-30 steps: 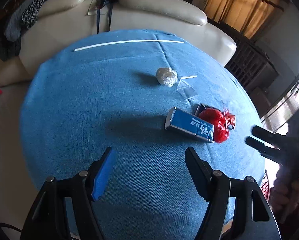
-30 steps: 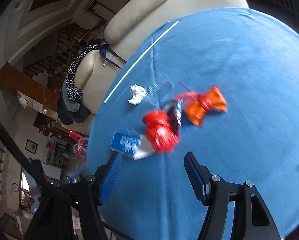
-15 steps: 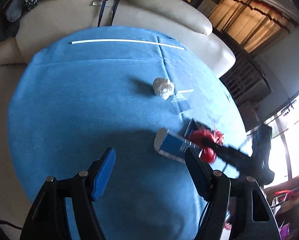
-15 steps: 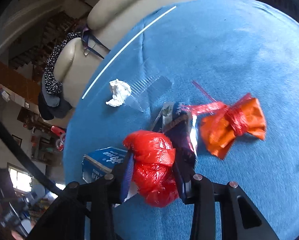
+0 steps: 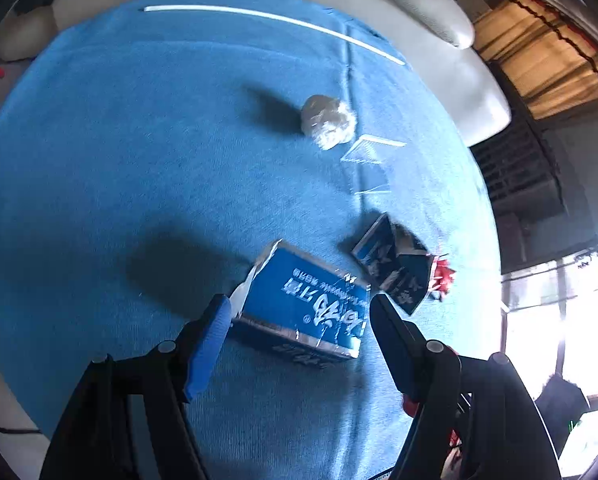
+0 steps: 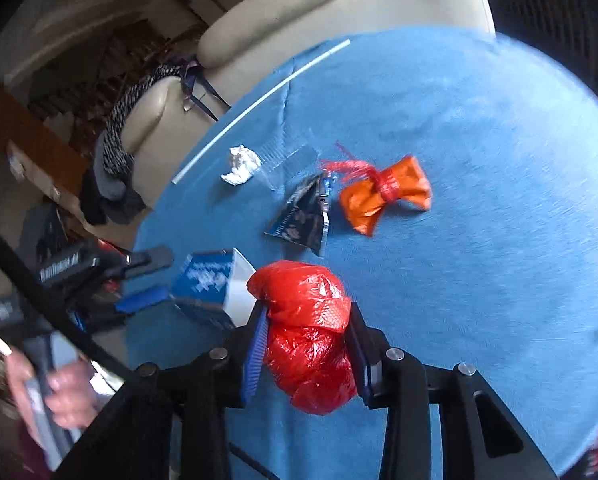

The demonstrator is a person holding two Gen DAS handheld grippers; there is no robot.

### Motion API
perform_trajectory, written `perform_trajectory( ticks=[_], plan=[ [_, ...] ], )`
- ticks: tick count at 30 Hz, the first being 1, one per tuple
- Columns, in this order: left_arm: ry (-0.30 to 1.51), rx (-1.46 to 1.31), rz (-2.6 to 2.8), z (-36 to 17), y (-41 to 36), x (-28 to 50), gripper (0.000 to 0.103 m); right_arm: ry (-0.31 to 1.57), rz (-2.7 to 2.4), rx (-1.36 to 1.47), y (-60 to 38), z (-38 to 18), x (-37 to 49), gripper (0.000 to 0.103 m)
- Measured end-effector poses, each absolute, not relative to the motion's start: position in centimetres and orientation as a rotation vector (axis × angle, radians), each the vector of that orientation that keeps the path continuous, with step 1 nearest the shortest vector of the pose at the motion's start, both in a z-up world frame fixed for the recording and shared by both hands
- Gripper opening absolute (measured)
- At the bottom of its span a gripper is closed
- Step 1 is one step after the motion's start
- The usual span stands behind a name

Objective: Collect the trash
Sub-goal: 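Grasp the blue toothpaste box with the left tool while the right tool holds the red bag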

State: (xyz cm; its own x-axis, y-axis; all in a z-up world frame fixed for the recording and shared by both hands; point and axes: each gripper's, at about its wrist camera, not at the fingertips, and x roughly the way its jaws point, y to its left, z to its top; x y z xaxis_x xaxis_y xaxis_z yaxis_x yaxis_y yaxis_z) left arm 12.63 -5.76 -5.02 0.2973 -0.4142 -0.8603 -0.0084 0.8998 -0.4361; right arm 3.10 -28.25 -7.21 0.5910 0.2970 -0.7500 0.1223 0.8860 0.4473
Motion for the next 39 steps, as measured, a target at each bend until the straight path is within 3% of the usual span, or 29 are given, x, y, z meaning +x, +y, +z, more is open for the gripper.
perform_trajectory(
  ticks=[8, 22, 30, 39],
  plan=[
    [1.315, -0.474, -0.192, -6.4, -6.4, 13.5, 0.072, 0.928, 0.106, 0.496, -28.8, -7.9, 1.2, 0.040],
    [1.257, -0.106, -0.247, -6.7, -9.7, 17.3, 0.072, 0.955, 0.109, 0.545, -29.0, -8.9, 0.8, 0.040],
    [1.163, -0.074, -0.246, -3.4, -11.1, 16.6, 0.075, 0.979, 0.109, 0.519, -28.0, -9.0, 1.6, 0.040],
    [1.215, -0.083, -0.190, -5.8, -12.3, 17.2, 0.075, 0.983, 0.117, 0.507, -27.0, -9.2, 2.0, 0.040]
  ],
)
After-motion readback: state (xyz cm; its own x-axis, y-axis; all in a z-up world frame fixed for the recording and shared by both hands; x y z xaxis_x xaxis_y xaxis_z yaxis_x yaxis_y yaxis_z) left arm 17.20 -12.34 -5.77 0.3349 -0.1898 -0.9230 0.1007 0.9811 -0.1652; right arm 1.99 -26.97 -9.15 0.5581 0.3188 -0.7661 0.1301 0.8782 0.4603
